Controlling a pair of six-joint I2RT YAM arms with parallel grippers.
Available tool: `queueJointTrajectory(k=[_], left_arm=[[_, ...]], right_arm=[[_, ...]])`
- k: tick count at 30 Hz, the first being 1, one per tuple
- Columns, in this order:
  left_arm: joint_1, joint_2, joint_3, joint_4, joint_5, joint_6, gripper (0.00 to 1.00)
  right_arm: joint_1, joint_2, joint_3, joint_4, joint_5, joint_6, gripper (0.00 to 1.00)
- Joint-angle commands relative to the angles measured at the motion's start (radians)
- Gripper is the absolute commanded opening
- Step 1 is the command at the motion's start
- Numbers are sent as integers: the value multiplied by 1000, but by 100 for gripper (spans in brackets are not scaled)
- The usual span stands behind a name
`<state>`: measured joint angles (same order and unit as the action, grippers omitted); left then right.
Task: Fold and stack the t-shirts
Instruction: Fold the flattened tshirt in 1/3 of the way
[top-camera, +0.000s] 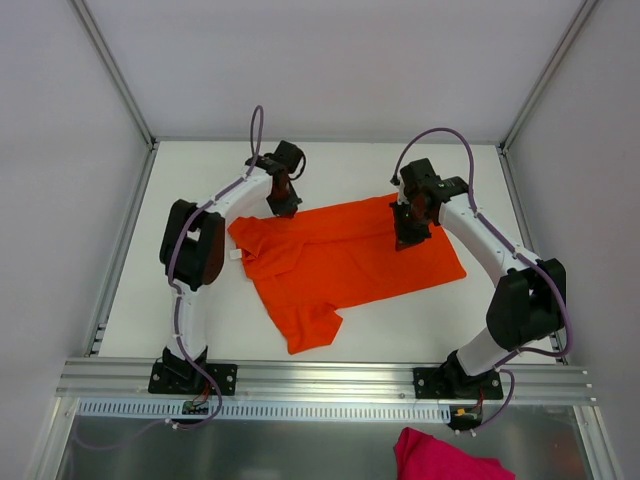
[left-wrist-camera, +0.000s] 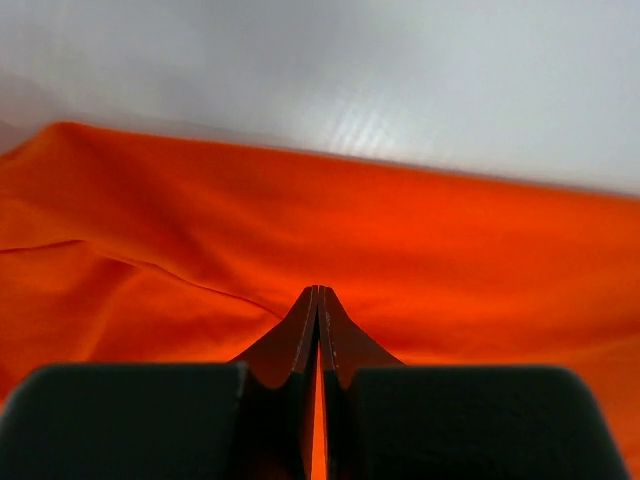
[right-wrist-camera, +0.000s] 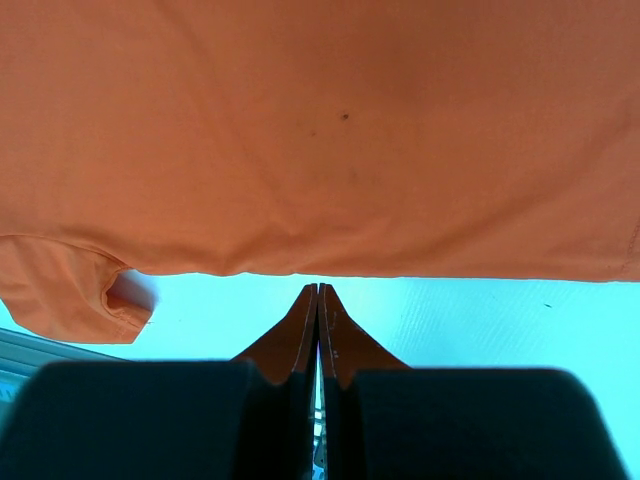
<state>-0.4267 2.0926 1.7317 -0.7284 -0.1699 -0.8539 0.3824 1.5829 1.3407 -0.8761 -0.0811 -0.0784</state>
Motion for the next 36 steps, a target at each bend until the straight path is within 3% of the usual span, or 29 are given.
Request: queueJointTrajectory(k=[1, 16, 26, 36], left_arm=[[-35, -37, -24, 38, 84, 75, 0], [-93, 47, -51, -43, 58, 65, 0], [-72, 266, 184, -131, 170, 124, 0], [-23, 360, 370, -114, 294, 141, 0]], right_arm=[[10, -34, 40, -18, 26, 9, 1], [12, -100, 64, -53, 72, 2, 1], [13, -161, 193, -149, 176, -32, 1], [13, -215, 278, -208, 221, -50, 1]])
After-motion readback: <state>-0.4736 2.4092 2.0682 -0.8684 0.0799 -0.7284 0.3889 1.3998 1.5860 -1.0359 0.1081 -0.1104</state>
